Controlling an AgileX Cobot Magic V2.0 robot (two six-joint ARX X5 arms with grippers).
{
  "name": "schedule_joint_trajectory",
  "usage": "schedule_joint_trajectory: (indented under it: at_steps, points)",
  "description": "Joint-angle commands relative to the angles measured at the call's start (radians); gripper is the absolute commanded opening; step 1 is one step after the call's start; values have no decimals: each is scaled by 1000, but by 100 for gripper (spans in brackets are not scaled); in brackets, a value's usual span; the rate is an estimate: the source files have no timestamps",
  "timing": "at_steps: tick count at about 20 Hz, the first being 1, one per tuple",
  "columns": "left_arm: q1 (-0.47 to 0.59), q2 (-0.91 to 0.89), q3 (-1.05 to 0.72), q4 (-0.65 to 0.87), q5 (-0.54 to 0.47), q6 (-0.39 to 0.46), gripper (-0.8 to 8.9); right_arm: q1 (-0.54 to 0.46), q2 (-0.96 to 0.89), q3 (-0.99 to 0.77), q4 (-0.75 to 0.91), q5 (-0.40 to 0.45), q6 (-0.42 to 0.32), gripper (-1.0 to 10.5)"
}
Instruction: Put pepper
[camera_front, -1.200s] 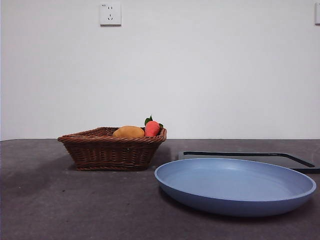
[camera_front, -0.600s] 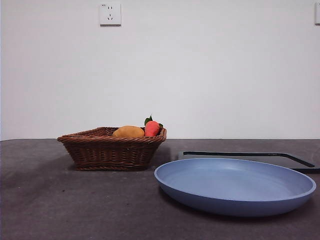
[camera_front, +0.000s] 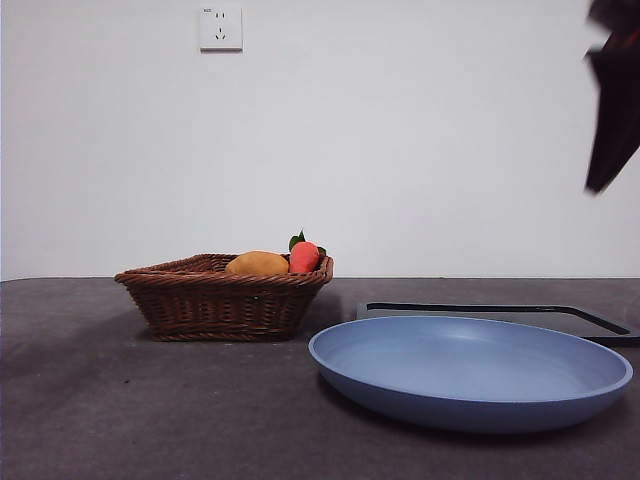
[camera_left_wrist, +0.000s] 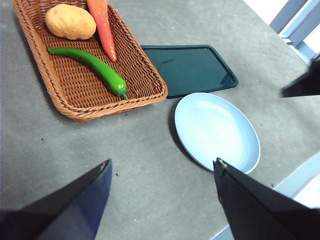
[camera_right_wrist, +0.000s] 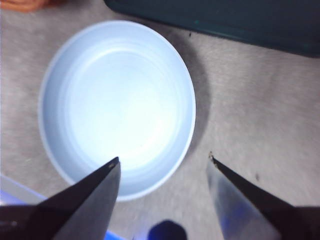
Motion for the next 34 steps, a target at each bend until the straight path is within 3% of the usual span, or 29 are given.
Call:
schedule_joint_trajectory:
  at_steps: [1,13,16,21,26,31,34]
  points:
    - [-2,3,17,7,9,10,356,16,90,17,50,3,3,299]
    - [-2,3,17,7,9,7,356,44,372,17,191,10,-23,297]
    - [-2,3,17,7,8,7,356,48,402,17,196,2,-24,244]
    - [-2,3,17,7,8,-11,356,48,440,17,197,-2,-19,161]
    - [-2,6,17,7,10,-12,356,48,445,17,200,-4,0,0]
    - [-2,48,18,12,6,-38,356,45,432,17,187,-20,15,5]
    - [-24,112,29,32,-49,-43,355,45,360,17,164,-54,23,5]
